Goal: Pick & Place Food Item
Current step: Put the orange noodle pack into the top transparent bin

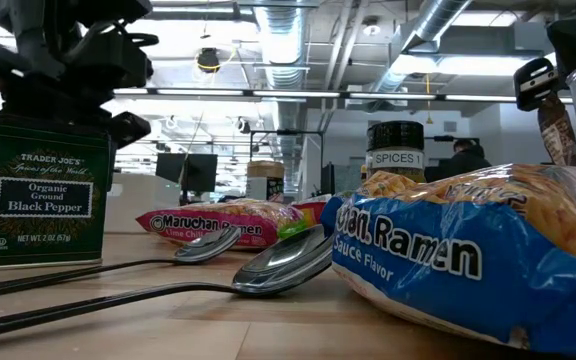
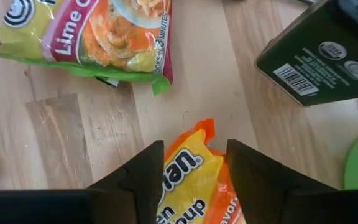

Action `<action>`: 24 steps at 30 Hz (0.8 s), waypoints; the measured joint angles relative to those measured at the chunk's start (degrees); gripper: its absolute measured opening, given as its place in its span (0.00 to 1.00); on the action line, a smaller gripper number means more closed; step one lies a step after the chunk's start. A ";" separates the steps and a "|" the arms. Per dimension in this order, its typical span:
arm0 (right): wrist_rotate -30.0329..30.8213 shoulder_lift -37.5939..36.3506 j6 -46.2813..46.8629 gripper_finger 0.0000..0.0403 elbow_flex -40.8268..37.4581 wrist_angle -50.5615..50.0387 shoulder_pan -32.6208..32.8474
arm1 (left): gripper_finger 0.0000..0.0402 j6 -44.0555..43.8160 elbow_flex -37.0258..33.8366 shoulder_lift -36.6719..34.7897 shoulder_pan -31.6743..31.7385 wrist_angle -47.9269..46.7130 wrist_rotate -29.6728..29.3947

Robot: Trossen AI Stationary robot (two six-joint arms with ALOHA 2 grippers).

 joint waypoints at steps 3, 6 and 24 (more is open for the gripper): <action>-0.01 -0.02 0.00 0.00 0.01 -0.02 -0.01 | 0.50 0.04 0.00 2.01 0.00 1.89 0.88; -0.02 -0.01 0.00 0.00 0.01 -0.01 -0.01 | 0.53 0.49 0.00 4.30 0.00 2.66 1.57; -0.01 -0.02 0.00 0.00 0.01 0.00 -0.01 | 0.44 3.41 0.00 7.39 0.00 3.89 1.05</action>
